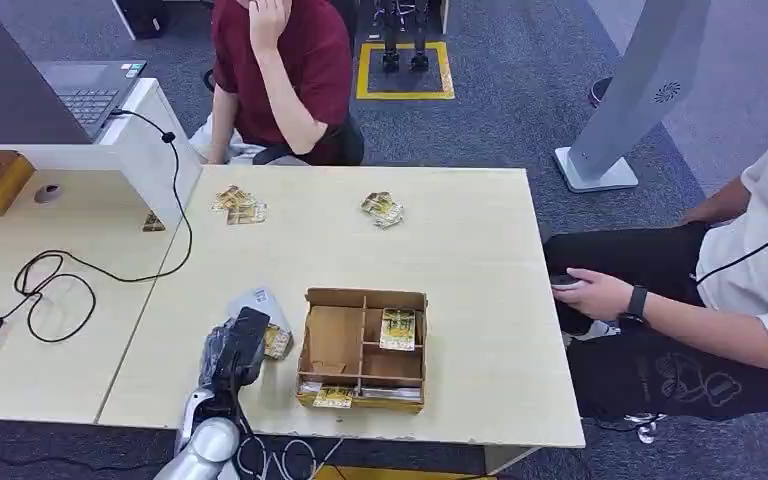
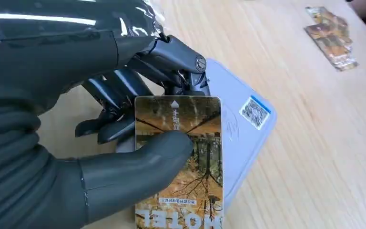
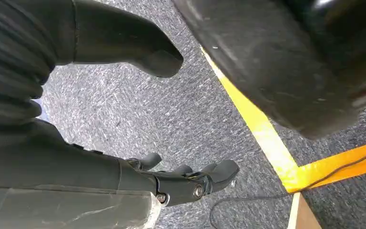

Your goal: Pass the card to the sensor for recognition and then transmit it.

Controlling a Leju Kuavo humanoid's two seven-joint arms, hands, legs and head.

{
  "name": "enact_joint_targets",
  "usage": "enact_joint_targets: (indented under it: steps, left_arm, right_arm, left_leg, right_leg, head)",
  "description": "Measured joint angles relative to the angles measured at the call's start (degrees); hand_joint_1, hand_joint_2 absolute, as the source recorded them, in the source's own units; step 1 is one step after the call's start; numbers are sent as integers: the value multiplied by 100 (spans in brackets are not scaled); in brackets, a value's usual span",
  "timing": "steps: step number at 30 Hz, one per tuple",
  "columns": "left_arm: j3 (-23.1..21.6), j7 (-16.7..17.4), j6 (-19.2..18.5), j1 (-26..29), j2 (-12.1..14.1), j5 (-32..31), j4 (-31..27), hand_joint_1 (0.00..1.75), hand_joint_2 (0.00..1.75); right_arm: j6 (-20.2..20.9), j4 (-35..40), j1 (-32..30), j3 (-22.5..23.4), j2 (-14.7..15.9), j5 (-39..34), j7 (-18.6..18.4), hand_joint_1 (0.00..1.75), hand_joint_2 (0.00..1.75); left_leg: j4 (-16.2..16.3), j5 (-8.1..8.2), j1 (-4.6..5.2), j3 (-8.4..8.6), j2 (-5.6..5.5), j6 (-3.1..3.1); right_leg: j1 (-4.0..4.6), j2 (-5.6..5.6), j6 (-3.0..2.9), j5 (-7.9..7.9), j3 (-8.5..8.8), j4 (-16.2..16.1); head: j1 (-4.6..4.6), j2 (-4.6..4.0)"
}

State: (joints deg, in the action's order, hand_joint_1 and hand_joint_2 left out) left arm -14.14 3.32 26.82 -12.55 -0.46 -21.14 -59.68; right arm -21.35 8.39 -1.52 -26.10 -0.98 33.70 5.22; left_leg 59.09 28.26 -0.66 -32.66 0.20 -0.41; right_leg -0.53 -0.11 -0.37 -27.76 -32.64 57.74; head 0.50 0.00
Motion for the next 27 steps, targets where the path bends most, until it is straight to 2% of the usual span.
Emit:
enact_joint_targets:
  steps: [3, 7, 27]
  left_arm:
    - [-57, -87, 26, -181, -52, -11, 341, 175, 175]
    - [-61, -85, -4, -297, -94, -17, 519, 175, 175]
    - [-98, -50, -269, -362, -124, -31, 578, 175, 175]
  right_arm:
    - [17, 48, -15, -48, 0, 0, -39, 0, 175]
    - [20, 92, -46, -85, 2, -2, -46, 0, 175]
    - [33, 138, -68, -122, 20, -7, -33, 0, 175]
  left_leg:
    - [0, 0, 0, 6, -1, 0]
    - [-1, 0, 0, 8, -1, 0]
    - [-1, 0, 0, 27, -6, 0]
  right_leg:
    - [0, 0, 0, 0, 6, 0]
    - [0, 0, 0, -1, 11, 0]
    - [0, -9, 2, 0, 34, 0]
  head:
    - [2, 0]
    - [2, 0]
    - [2, 0]
